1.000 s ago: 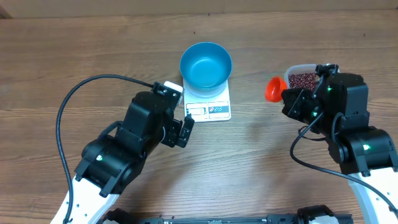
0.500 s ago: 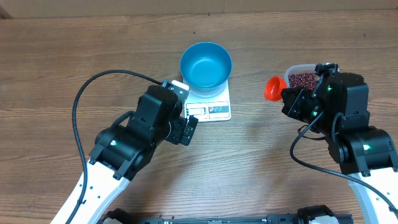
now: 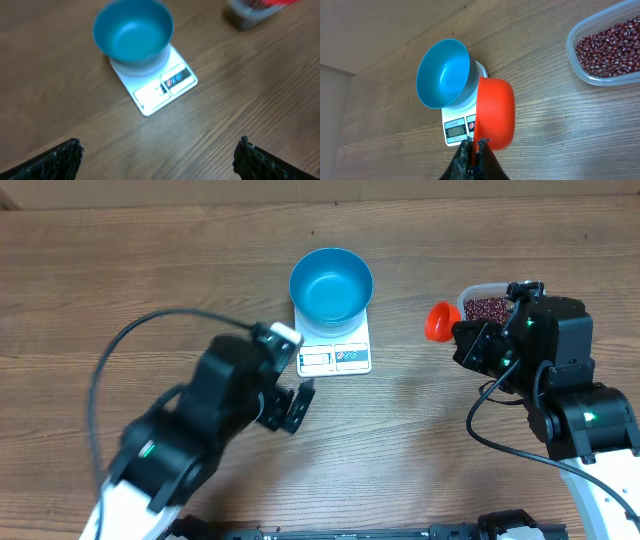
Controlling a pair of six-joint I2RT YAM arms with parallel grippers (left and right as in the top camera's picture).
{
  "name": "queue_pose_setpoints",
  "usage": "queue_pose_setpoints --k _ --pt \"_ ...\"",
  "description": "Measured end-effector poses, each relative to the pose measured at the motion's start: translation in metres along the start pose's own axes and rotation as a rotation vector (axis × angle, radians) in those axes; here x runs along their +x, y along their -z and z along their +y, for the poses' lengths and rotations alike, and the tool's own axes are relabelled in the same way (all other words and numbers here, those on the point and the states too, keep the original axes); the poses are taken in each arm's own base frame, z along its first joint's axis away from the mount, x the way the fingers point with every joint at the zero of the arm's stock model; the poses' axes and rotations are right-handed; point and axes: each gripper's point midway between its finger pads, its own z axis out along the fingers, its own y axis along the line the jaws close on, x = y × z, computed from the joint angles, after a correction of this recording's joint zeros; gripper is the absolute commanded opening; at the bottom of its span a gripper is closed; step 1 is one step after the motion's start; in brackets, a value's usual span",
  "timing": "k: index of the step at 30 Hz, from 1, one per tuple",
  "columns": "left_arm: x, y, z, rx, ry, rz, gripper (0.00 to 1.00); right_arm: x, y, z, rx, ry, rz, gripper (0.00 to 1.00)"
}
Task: Scoop item into bowl and weigh 150g on scale
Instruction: 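Lift the left gripper back away from the scale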
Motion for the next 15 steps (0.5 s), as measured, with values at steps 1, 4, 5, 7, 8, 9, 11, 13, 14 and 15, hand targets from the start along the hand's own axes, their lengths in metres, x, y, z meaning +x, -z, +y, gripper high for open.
queue_pose_setpoints --k 1,4,5,7,8,9,11,13,14,15 --pt "-0.001 0.011 0.000 -0.001 -0.003 -0.027 0.99 0.000 0.000 0.000 0.000 0.000 0.000 0.04" --pt "-0.003 0.041 0.004 -0.019 -0.013 -0.110 1.00 0.000 0.000 0.000 0.000 0.000 0.001 0.04" --pt "-0.004 0.049 0.005 -0.027 -0.015 -0.132 1.00 0.001 0.000 0.000 0.001 -0.001 0.002 0.04" --pt "-0.005 0.060 0.007 -0.038 -0.017 -0.169 1.00 0.001 0.000 -0.001 0.003 -0.001 0.005 0.04" --pt "-0.006 0.061 0.008 -0.041 -0.017 -0.171 1.00 0.001 0.000 -0.001 0.003 -0.002 0.005 0.04" --pt "-0.005 0.060 0.008 -0.043 -0.017 -0.167 1.00 0.001 0.000 -0.001 0.002 -0.002 0.004 0.04" --pt "-0.006 0.056 0.009 -0.047 -0.016 -0.159 1.00 0.000 0.000 0.000 0.000 -0.001 0.001 0.04" --pt "-0.011 0.051 0.009 -0.049 -0.016 -0.162 1.00 0.000 0.000 0.000 0.000 0.000 0.000 0.04" --pt "-0.012 0.049 0.009 -0.049 -0.016 -0.162 1.00 0.000 0.000 0.000 0.000 -0.001 0.001 0.04" --pt "-0.012 0.049 0.009 -0.049 -0.016 -0.162 1.00 0.001 0.000 0.000 0.001 -0.001 0.002 0.04"
